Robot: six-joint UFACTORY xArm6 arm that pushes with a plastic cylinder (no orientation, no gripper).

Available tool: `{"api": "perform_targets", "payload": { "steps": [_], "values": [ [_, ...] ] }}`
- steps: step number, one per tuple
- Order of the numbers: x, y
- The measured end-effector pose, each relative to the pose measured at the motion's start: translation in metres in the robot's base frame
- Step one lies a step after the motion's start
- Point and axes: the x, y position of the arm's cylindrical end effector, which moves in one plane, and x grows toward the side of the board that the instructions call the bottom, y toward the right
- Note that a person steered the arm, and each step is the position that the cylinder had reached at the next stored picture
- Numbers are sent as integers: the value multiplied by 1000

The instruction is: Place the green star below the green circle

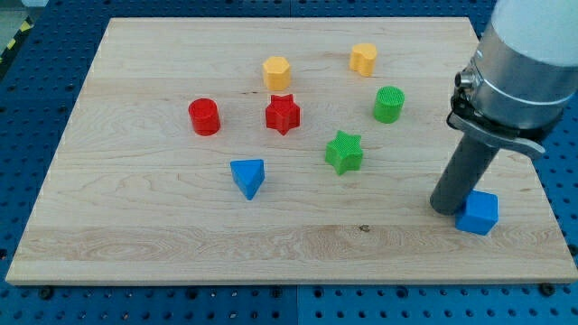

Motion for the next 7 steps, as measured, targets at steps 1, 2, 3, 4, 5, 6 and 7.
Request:
{"api": "perform_targets", "payload": {
  "steps": [1, 2, 3, 4, 5, 6, 7],
  "values": [
    [2, 6],
    [2, 24],
    [2, 28],
    [2, 27],
    [2, 27],
    [2, 23],
    [3, 11]
  ]
}}
